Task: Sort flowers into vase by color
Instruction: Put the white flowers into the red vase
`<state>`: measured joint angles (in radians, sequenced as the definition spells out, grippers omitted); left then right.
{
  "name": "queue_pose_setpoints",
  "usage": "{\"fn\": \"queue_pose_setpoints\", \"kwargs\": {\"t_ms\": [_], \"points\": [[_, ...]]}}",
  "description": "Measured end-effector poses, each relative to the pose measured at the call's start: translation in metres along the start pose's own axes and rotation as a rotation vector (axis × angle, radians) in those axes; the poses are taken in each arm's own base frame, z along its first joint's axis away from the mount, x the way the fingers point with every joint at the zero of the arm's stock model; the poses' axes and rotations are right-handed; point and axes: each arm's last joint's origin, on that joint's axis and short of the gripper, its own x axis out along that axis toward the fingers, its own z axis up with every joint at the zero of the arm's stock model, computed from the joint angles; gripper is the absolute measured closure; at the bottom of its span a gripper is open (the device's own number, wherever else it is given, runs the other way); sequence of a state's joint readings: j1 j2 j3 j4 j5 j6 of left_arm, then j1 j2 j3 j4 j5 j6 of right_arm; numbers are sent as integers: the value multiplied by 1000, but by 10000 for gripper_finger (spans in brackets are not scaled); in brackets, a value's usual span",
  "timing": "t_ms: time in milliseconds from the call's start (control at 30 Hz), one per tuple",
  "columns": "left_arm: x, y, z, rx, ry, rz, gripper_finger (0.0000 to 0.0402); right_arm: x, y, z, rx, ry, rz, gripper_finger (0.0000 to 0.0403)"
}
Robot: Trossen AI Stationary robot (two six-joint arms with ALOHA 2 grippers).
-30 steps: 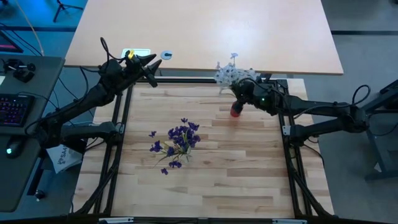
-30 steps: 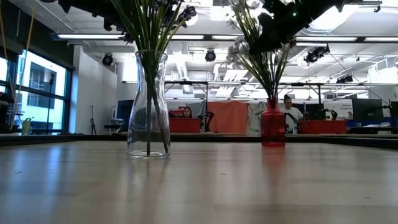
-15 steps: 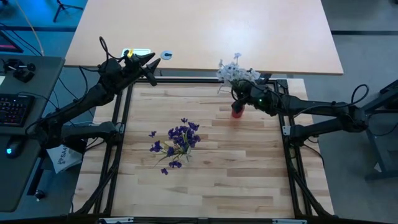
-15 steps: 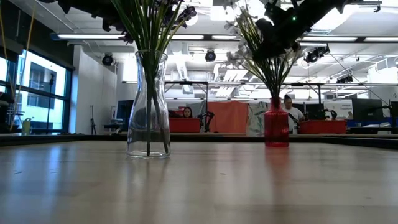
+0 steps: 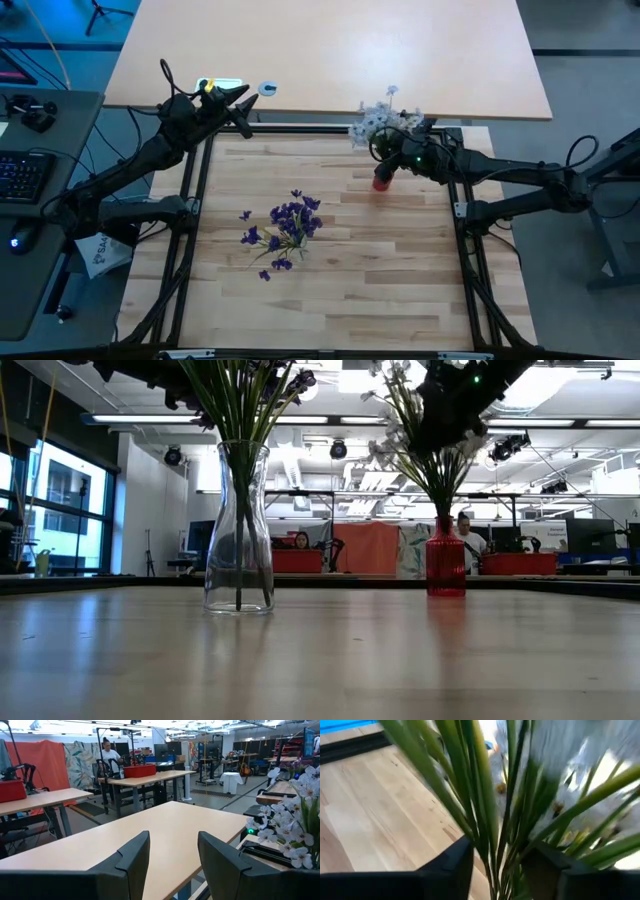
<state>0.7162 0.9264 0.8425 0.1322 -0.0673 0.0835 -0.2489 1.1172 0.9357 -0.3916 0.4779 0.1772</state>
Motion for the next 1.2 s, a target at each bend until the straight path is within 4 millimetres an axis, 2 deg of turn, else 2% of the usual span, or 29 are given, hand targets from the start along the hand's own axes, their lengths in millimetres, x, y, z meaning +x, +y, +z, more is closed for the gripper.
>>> {"fn": "queue_pose_setpoints", "kwargs": {"t_ms": [233,367,500,900,1000,1133,1200], "points": [[0,0,0,0,3,0,245,-14,-3,23,11,-26,4,184],[0,0,-1,0,13,-1,245,-15,-3,25,-2,-34,5,172],[0,0,-2,1,16,-1,245,-15,-3,26,2,-38,25,178],[0,0,-6,3,59,-5,245,-16,0,33,37,-102,83,235],[0,0,-5,-1,48,-4,245,-16,-1,32,29,-90,77,281],[0,0,1,-4,-7,1,245,-15,-1,28,26,-54,68,380],[0,0,2,-5,-23,2,245,-15,-2,26,30,-36,31,387]]}}
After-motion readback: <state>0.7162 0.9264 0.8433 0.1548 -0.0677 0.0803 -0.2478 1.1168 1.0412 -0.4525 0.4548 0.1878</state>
